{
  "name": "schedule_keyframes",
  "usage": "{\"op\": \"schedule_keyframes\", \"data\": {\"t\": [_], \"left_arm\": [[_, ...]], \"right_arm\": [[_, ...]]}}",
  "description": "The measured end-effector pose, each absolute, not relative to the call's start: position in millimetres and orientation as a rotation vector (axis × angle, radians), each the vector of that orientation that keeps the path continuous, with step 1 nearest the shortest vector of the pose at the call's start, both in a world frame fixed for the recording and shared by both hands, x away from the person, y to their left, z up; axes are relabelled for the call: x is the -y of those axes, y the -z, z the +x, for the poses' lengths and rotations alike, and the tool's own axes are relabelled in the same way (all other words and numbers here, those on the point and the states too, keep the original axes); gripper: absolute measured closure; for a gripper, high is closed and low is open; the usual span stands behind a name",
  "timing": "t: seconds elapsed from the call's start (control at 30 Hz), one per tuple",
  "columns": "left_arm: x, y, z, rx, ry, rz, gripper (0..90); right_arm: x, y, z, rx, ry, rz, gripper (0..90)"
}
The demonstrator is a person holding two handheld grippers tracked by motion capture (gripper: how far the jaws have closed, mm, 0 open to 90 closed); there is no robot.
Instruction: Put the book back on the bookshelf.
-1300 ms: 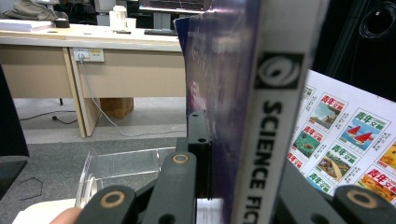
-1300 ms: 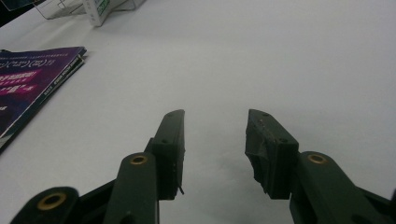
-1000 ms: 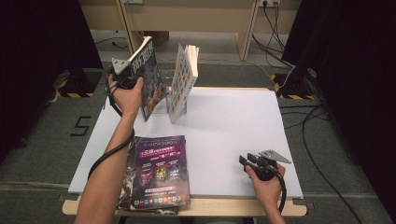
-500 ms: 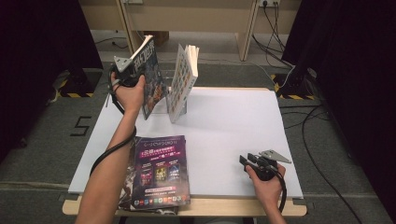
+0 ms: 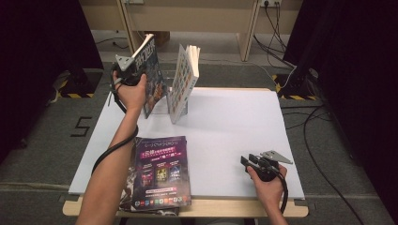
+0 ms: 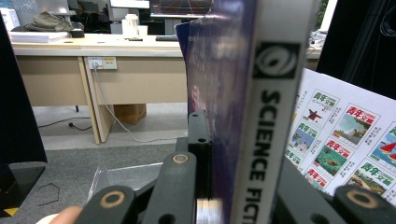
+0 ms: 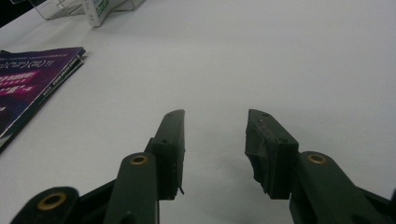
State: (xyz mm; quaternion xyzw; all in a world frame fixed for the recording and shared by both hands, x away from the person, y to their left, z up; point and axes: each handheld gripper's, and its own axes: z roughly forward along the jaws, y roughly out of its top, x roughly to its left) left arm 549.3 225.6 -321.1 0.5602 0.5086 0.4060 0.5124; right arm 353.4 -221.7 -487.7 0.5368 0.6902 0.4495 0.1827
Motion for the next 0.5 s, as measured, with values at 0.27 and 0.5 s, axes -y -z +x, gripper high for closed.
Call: {"op": "schedule_keyframes", "data": {"t": [0.27,0.5], "left_arm": [[-224.7,324.3,552.0,-1.225,-0.981,1.343,82.4],[-223.2,326.0,554.5,-1.227,-1.002,1.341,82.3]], "right_arm": [[221.5,487.8,353.6,-1.949,-1.266,1.513,57.8],[222.9,488.2,354.2,-1.949,-1.260,1.504,57.8]]}}
